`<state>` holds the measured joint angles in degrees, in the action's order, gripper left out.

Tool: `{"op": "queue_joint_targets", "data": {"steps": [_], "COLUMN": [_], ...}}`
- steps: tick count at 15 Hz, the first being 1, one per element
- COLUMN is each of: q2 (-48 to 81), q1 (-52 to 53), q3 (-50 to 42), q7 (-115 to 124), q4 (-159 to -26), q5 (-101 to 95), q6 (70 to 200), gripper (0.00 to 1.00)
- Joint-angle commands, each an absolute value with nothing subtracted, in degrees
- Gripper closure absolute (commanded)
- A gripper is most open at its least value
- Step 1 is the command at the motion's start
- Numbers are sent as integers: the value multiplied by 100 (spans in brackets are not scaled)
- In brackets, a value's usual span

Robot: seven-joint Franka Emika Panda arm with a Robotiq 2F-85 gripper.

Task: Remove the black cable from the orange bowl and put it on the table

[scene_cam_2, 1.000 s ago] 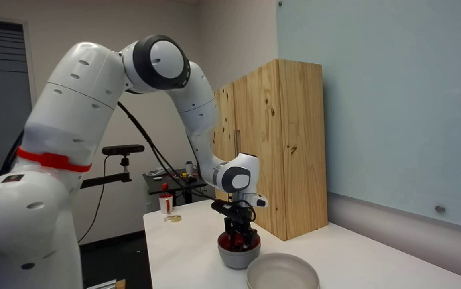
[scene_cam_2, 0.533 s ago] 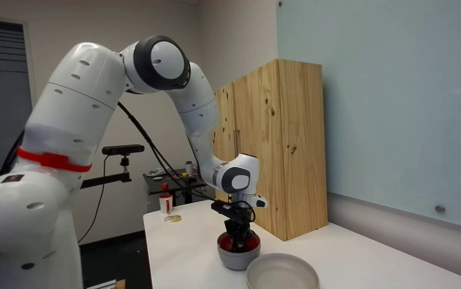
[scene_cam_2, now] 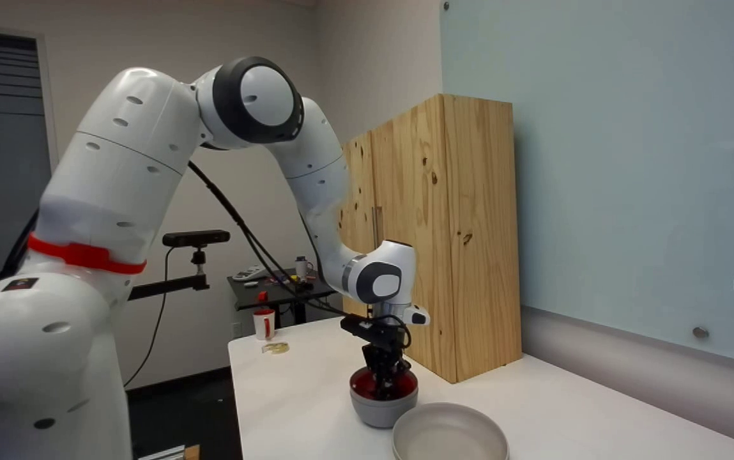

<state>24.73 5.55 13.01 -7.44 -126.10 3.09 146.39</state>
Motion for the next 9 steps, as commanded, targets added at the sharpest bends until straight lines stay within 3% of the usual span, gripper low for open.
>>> {"op": "queue_joint_targets", "data": {"steps": [1, 9], "q2": [2555, 2443], "q1": [627, 714], "q3": [1249, 1113], "q7": [-715, -424], "q4": [-12197, -11701], "q5": [368, 314], "q6": [14508, 13922], "gripper": [96, 96]}}
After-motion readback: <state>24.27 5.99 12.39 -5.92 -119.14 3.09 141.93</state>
